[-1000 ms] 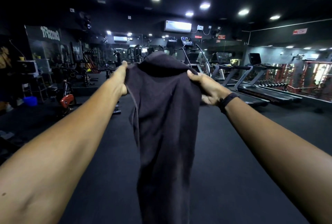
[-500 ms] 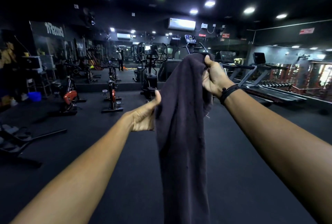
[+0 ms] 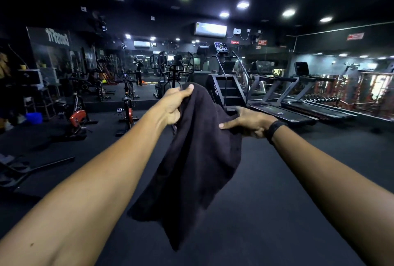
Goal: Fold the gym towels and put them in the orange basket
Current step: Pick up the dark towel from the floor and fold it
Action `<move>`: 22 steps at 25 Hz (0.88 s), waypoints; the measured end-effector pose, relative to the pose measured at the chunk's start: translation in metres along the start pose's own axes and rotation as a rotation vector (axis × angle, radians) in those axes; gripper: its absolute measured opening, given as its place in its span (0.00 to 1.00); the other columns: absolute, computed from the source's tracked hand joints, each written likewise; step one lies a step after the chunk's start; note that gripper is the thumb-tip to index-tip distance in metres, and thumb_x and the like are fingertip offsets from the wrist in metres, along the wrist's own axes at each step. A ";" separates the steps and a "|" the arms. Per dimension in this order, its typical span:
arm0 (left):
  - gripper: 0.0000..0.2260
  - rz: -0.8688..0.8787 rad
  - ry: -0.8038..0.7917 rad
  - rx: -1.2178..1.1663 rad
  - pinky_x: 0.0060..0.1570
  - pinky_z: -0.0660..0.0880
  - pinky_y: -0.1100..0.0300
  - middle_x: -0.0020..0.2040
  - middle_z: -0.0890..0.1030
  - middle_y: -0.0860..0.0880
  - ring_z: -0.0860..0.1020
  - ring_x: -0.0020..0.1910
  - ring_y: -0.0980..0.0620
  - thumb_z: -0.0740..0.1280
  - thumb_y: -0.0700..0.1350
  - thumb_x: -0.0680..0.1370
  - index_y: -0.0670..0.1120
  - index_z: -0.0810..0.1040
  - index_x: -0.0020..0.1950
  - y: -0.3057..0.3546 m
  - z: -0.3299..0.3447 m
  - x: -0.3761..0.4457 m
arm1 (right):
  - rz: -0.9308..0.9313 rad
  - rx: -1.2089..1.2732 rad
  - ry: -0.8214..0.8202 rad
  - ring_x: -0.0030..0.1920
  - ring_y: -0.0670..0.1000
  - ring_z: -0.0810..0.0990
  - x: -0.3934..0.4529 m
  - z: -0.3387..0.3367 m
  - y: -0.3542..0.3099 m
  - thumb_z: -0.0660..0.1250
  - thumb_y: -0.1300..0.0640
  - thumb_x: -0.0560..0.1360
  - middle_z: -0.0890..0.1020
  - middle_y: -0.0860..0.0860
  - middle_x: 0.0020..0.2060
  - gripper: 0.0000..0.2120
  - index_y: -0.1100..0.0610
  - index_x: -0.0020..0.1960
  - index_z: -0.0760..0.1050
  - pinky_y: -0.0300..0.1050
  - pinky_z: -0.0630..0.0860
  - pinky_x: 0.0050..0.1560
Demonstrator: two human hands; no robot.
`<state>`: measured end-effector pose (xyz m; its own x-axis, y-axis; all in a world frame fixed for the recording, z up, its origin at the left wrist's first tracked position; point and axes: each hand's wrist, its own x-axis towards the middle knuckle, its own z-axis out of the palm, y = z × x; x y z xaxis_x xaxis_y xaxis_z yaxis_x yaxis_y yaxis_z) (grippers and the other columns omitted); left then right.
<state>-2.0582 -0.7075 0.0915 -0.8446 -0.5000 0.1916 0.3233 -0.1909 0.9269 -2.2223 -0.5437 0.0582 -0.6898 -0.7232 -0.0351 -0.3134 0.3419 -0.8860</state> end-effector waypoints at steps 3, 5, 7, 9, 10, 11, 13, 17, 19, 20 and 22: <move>0.06 -0.017 0.119 -0.020 0.28 0.79 0.60 0.29 0.82 0.49 0.81 0.27 0.55 0.64 0.38 0.80 0.45 0.76 0.43 -0.002 -0.003 0.002 | -0.028 0.189 0.033 0.52 0.57 0.83 -0.013 0.016 -0.007 0.85 0.49 0.55 0.79 0.58 0.60 0.55 0.58 0.74 0.60 0.59 0.82 0.49; 0.06 0.000 0.151 -0.076 0.29 0.80 0.59 0.32 0.83 0.48 0.82 0.30 0.53 0.65 0.35 0.78 0.46 0.76 0.45 -0.001 -0.015 0.002 | -0.100 0.515 -0.010 0.51 0.54 0.82 -0.015 0.017 -0.003 0.78 0.58 0.67 0.77 0.57 0.62 0.49 0.55 0.78 0.51 0.53 0.82 0.46; 0.09 0.042 0.174 -0.029 0.32 0.80 0.58 0.38 0.83 0.47 0.81 0.34 0.52 0.64 0.32 0.77 0.46 0.77 0.49 0.000 -0.029 0.003 | -0.119 0.439 -0.154 0.54 0.56 0.81 -0.023 0.019 0.003 0.78 0.60 0.64 0.80 0.57 0.58 0.44 0.52 0.75 0.59 0.56 0.81 0.50; 0.14 0.069 0.241 0.206 0.36 0.80 0.56 0.45 0.82 0.47 0.80 0.39 0.51 0.64 0.29 0.76 0.45 0.76 0.56 0.001 -0.045 0.003 | -0.129 0.298 -0.156 0.49 0.56 0.82 -0.027 0.021 0.003 0.78 0.62 0.64 0.82 0.59 0.51 0.39 0.54 0.71 0.66 0.51 0.82 0.45; 0.14 0.061 0.292 0.314 0.38 0.79 0.56 0.49 0.82 0.46 0.79 0.40 0.51 0.64 0.29 0.76 0.45 0.76 0.56 0.002 -0.053 0.004 | -0.150 0.310 -0.058 0.43 0.53 0.83 -0.026 0.020 0.000 0.75 0.65 0.68 0.83 0.58 0.46 0.34 0.56 0.70 0.66 0.46 0.81 0.40; 0.13 0.035 0.323 0.392 0.39 0.78 0.55 0.52 0.81 0.45 0.78 0.40 0.51 0.65 0.30 0.77 0.46 0.76 0.55 0.002 -0.060 0.004 | -0.189 0.371 0.051 0.38 0.50 0.82 -0.023 0.018 -0.004 0.72 0.67 0.71 0.84 0.56 0.41 0.29 0.59 0.70 0.66 0.42 0.79 0.35; 0.10 -0.075 0.277 0.482 0.41 0.79 0.53 0.56 0.81 0.43 0.79 0.42 0.51 0.67 0.35 0.77 0.47 0.76 0.56 0.007 -0.070 0.003 | -0.277 0.516 0.165 0.32 0.45 0.81 -0.018 0.017 -0.013 0.66 0.69 0.75 0.83 0.51 0.33 0.21 0.62 0.67 0.69 0.38 0.76 0.30; 0.26 -0.240 0.097 0.704 0.50 0.79 0.50 0.56 0.82 0.46 0.80 0.53 0.48 0.78 0.39 0.67 0.44 0.74 0.63 0.019 -0.080 -0.003 | -0.312 0.692 0.153 0.32 0.44 0.83 -0.013 0.018 -0.030 0.64 0.72 0.75 0.85 0.49 0.34 0.17 0.64 0.63 0.74 0.35 0.78 0.31; 0.26 -0.206 0.170 0.726 0.40 0.77 0.57 0.55 0.82 0.46 0.80 0.50 0.51 0.78 0.39 0.67 0.43 0.74 0.62 0.023 -0.082 -0.003 | -0.308 0.676 0.178 0.33 0.45 0.83 -0.011 0.013 -0.033 0.64 0.73 0.75 0.85 0.50 0.37 0.18 0.65 0.63 0.75 0.36 0.79 0.33; 0.23 -0.190 0.221 0.689 0.36 0.76 0.58 0.55 0.81 0.45 0.80 0.48 0.52 0.77 0.39 0.69 0.41 0.75 0.62 0.025 -0.082 -0.002 | -0.310 0.662 0.207 0.33 0.45 0.83 -0.009 0.011 -0.032 0.64 0.73 0.74 0.84 0.52 0.39 0.18 0.64 0.63 0.75 0.36 0.80 0.34; 0.17 -0.161 0.271 0.533 0.33 0.77 0.57 0.51 0.81 0.42 0.80 0.41 0.52 0.73 0.37 0.73 0.39 0.74 0.59 0.025 -0.080 0.001 | -0.323 0.680 0.263 0.34 0.45 0.82 -0.008 0.012 -0.032 0.65 0.73 0.74 0.83 0.53 0.42 0.19 0.65 0.63 0.75 0.36 0.80 0.36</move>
<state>-2.0168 -0.7802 0.0893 -0.7037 -0.7104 0.0122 -0.1159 0.1318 0.9845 -2.1993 -0.5560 0.0815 -0.7905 -0.5299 0.3071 -0.1160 -0.3628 -0.9246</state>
